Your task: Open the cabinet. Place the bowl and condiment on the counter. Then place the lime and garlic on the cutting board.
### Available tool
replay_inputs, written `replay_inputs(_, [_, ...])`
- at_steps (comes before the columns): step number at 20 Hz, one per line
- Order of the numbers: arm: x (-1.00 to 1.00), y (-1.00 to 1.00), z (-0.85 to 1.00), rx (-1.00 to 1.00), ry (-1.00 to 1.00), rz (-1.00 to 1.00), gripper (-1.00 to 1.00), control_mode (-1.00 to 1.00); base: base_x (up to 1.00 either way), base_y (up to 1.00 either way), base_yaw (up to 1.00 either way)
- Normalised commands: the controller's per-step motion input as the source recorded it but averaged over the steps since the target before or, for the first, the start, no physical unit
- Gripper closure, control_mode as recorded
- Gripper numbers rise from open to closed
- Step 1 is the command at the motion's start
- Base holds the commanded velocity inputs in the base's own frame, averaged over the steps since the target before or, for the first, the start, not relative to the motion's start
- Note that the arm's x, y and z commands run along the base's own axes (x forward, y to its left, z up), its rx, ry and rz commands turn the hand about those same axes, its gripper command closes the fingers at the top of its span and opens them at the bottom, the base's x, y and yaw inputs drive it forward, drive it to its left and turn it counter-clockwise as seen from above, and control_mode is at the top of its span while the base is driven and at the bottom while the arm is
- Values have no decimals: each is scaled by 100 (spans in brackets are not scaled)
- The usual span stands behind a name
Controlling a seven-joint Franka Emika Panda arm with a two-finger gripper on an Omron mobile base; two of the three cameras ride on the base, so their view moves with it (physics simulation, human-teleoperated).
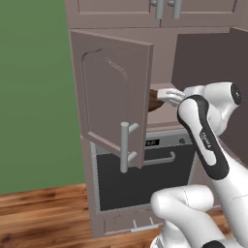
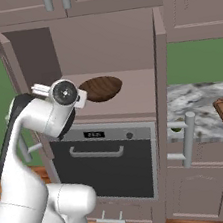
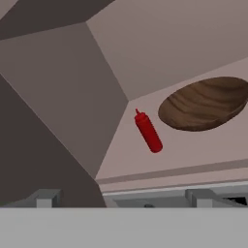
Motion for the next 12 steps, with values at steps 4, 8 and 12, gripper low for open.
replay_inputs(4, [27, 8, -7, 1, 0, 0, -100, -100, 0, 0, 0])
replay_inputs(8, [0, 29, 0, 0, 0, 3, -100, -100, 0, 0, 0])
replay_inputs(12, [0, 47, 0, 0, 0, 6, -100, -100, 0, 0, 0])
